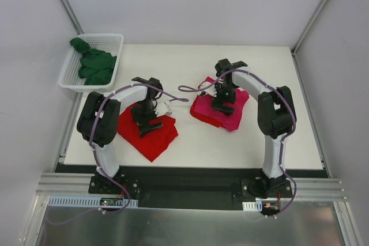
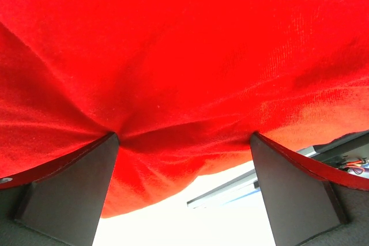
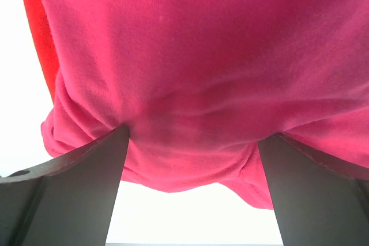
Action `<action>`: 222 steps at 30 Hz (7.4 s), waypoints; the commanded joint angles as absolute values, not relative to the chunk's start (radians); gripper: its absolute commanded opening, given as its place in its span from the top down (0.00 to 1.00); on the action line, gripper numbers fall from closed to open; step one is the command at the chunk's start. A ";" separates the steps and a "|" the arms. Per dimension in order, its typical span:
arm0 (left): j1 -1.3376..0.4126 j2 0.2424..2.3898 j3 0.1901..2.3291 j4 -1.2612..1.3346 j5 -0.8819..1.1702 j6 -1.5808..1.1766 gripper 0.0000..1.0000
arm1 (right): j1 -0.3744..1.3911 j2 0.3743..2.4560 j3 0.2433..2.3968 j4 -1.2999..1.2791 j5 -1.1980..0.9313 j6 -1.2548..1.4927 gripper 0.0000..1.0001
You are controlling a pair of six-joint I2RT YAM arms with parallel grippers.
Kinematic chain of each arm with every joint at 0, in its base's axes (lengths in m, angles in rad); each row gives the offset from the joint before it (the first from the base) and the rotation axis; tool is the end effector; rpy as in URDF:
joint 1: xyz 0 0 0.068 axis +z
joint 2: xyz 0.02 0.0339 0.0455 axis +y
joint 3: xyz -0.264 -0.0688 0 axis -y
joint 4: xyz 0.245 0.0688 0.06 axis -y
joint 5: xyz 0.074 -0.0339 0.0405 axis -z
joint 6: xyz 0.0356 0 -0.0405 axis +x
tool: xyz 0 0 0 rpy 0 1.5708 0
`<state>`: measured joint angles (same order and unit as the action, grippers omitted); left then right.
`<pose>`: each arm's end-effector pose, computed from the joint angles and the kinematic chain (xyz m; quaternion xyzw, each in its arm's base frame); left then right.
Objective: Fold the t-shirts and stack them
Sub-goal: Put the neatly folded tshirt into the corner of the board with the right arm
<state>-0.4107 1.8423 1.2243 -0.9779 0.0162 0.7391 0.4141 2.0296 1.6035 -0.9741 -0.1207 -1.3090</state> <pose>0.2954 -0.1293 0.1652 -0.5436 -0.8392 0.0100 0.0111 0.3676 0.1662 0.1958 -0.7581 0.6438 0.0174 0.1027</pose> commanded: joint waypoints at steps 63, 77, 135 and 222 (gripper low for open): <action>-0.094 1.580 1.282 -1.108 -0.164 0.529 0.01 | 0.767 1.844 1.999 -1.304 -0.099 -0.793 0.04; 0.236 1.500 1.171 -0.968 0.162 0.583 0.01 | 0.864 1.873 2.054 -1.273 -0.103 -0.523 0.04; 0.270 1.362 0.942 -0.715 0.152 0.696 0.01 | 0.655 2.178 1.887 -0.986 -0.038 -0.862 0.04; -0.112 1.500 0.870 -0.627 0.133 0.480 0.01 | 0.650 2.290 1.980 -0.909 -0.035 -0.946 0.04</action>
<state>-0.0994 1.4879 0.8539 -0.5926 0.1207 0.4866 0.6586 2.2280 1.8988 -0.8146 0.0143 -0.9302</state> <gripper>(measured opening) 0.993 0.963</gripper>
